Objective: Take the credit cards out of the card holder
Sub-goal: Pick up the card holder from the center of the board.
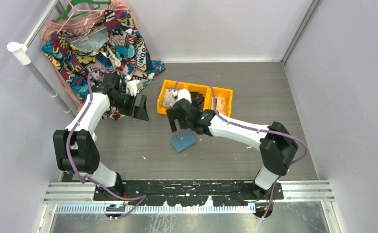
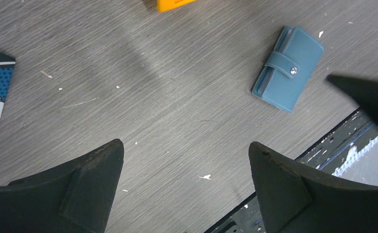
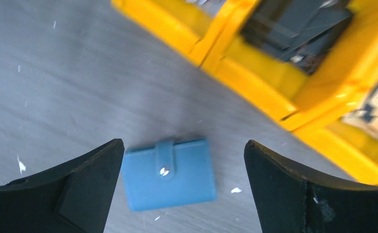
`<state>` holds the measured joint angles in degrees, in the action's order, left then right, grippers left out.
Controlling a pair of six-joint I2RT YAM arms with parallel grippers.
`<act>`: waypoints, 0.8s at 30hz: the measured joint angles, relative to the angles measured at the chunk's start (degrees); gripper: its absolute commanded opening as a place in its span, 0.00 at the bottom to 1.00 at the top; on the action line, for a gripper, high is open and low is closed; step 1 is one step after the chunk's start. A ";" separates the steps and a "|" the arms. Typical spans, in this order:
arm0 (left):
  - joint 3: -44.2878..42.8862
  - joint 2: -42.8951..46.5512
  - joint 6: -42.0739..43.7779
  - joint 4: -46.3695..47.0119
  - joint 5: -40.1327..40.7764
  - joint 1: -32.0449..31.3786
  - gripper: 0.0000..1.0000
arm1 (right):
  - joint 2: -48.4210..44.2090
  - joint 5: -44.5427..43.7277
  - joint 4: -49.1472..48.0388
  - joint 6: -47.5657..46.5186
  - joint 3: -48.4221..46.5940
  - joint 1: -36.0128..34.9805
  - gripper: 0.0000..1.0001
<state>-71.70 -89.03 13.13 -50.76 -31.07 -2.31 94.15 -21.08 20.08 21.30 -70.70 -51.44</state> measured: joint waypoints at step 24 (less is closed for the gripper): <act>-0.72 3.74 -1.18 -3.76 -4.90 0.83 0.92 | 4.52 13.14 -7.87 7.78 13.70 -2.64 0.69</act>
<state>-72.42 -85.30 11.94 -54.52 -35.97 -1.48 98.67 -7.94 12.21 29.08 -56.99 -54.08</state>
